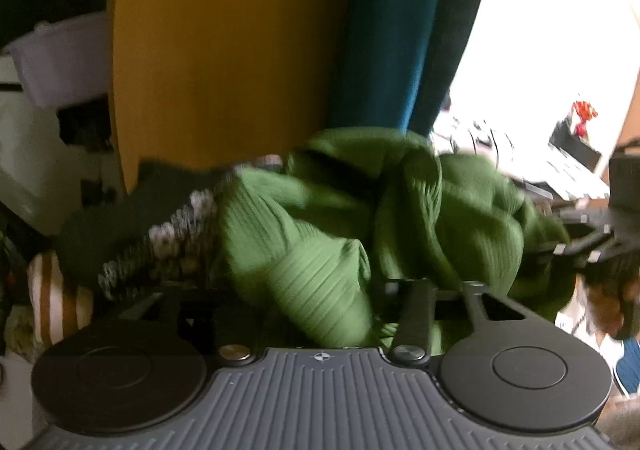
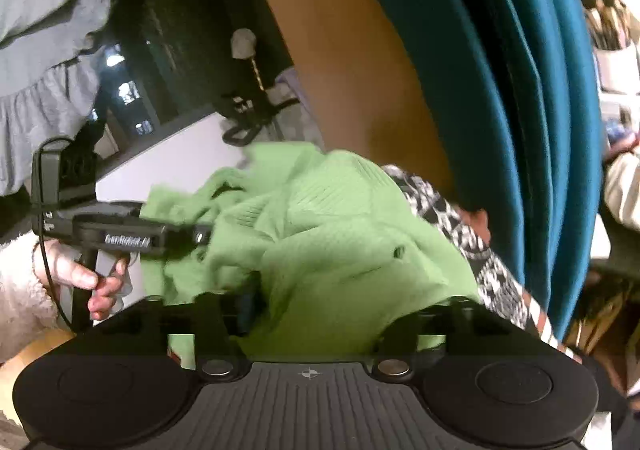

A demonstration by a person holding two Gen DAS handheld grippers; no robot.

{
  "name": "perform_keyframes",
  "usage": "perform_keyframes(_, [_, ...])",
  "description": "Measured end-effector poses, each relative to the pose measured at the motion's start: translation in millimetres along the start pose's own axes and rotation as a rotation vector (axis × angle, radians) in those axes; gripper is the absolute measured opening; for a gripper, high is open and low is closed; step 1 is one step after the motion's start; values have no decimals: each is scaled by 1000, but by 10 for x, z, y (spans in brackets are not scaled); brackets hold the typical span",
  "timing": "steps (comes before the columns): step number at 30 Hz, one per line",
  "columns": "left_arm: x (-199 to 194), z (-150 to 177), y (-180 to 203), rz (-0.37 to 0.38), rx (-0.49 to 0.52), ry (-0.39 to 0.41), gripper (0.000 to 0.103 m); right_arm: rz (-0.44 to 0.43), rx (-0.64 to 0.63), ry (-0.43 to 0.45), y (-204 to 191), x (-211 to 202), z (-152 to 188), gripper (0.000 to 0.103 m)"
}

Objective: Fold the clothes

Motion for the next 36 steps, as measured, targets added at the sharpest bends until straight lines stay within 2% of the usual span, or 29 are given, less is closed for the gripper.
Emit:
perform_keyframes(3, [-14, 45, -10, 28, 22, -11, 67, -22, -44, -2, -60, -40, 34, 66])
perform_keyframes(5, [-21, 62, 1, 40, 28, -14, 71, -37, -104, -12, -146, -49, 64, 81])
perform_keyframes(9, [-26, 96, 29, 62, 41, -17, 76, 8, -262, -39, -385, -9, 153, 82])
perform_keyframes(10, [-9, 103, 50, 62, 48, -12, 76, 29, -293, -42, -437, 12, 173, 81])
perform_keyframes(11, [6, 108, 83, 68, 55, -6, 76, 50, -314, -42, -459, 66, 187, 73])
perform_keyframes(12, [1, 109, 136, 81, 59, 3, 70, 67, -320, -36, -475, 109, 181, 68])
perform_keyframes(13, [-21, 106, 196, 96, 60, 12, 56, 76, -304, -31, -495, 165, 137, 59])
perform_keyframes(14, [-45, 103, 256, 110, 61, 20, 50, 80, -285, -27, -512, 213, 91, 51])
perform_keyframes(15, [-72, 90, 319, 123, 62, 33, 33, 73, -255, -23, -518, 234, 40, 48])
perform_keyframes(16, [-104, 66, 383, 132, 63, 49, 10, 66, -224, -19, -525, 255, -11, 44])
perform_keyframes(18, [-169, 18, 512, 152, 66, 83, 7, 59, -209, -1, -562, 251, -61, 35])
perform_keyframes(20, [-236, -29, 641, 172, 68, 117, 4, 72, -248, 30, -640, 206, -72, 29])
perform_keyframes(23, [-337, -101, 834, 201, 72, 167, 4, 136, -346, 84, -716, 97, -68, 27])
perform_keyframes(31, [-622, -288, 1347, 280, 83, 302, 4, 173, -385, 287, -823, -658, -321, 26])
perform_keyframes(36, [-635, -477, 1864, 354, 135, 355, 4, 223, -360, 403, -772, -1181, -525, 26])
Point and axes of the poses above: each gripper's, at about its wrist camera, not at the fingertips, and x roughly the way its jaws point, y to its right, z to its underside, the point moved 8 cm from there along x, roughly the way its jaws point, and after that the axes turned 7 degrees about z, right-handed, at the moved point
